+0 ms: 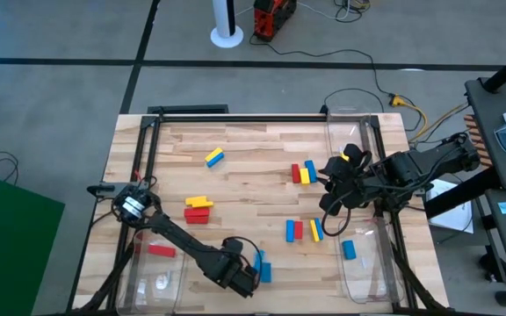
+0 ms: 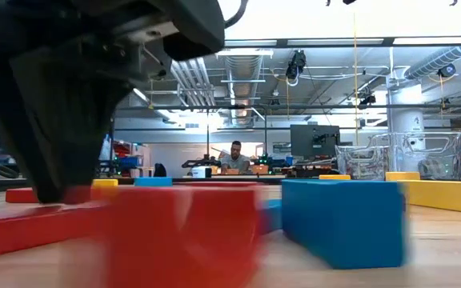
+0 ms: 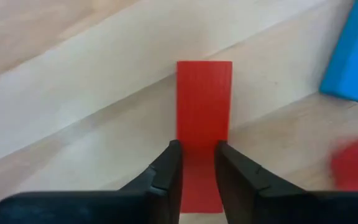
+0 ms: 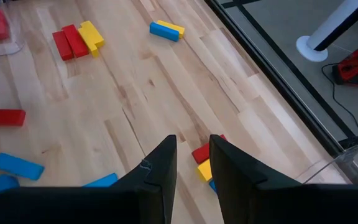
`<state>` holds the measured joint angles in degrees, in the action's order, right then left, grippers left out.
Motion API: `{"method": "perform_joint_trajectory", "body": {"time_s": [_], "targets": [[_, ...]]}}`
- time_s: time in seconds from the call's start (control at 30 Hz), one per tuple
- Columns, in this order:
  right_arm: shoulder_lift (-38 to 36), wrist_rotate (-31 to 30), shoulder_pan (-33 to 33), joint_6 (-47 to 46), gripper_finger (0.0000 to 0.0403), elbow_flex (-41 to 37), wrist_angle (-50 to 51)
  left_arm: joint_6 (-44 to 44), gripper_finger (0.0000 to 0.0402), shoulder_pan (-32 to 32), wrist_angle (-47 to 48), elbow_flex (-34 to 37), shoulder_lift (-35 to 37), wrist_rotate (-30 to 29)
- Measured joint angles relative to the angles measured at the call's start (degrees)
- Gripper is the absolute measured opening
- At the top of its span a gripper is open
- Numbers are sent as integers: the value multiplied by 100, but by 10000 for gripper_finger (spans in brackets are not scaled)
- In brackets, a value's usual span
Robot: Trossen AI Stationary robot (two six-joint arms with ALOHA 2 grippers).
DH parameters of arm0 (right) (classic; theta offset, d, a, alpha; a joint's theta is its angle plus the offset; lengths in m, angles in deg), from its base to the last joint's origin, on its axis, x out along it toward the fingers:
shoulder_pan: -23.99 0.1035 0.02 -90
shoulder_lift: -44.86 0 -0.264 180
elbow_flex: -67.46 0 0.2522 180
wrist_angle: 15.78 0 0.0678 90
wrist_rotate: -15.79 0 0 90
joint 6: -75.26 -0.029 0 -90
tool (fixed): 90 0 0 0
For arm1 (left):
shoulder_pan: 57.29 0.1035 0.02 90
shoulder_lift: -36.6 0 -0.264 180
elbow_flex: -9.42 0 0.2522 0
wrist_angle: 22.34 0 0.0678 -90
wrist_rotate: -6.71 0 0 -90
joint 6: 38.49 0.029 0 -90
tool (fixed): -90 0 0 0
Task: Sort blocks
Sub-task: Put the red block into the bottom left transparent bin
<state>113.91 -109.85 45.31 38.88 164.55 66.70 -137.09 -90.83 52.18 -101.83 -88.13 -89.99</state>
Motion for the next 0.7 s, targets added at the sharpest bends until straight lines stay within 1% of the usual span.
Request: {"method": "perform_joint_trajectory", "body": {"time_s": [0.23,0.33,0.5,0.6,0.7], "targets": [[0,-43,2,0,97,-13,-2,49,14,0,75,-68,11,-3],[0,-43,2,0,101,-13,-2,48,2,-2,98,-68,11,-5],[0,-41,1,0,99,-13,-2,-9,18,-1,138,-67,11,-7],[0,-41,1,-2,93,-13,-2,-76,39,-2,240,-123,17,-9],[0,-41,2,-2,87,-13,-2,-87,70,0,299,-243,54,-56]]}}
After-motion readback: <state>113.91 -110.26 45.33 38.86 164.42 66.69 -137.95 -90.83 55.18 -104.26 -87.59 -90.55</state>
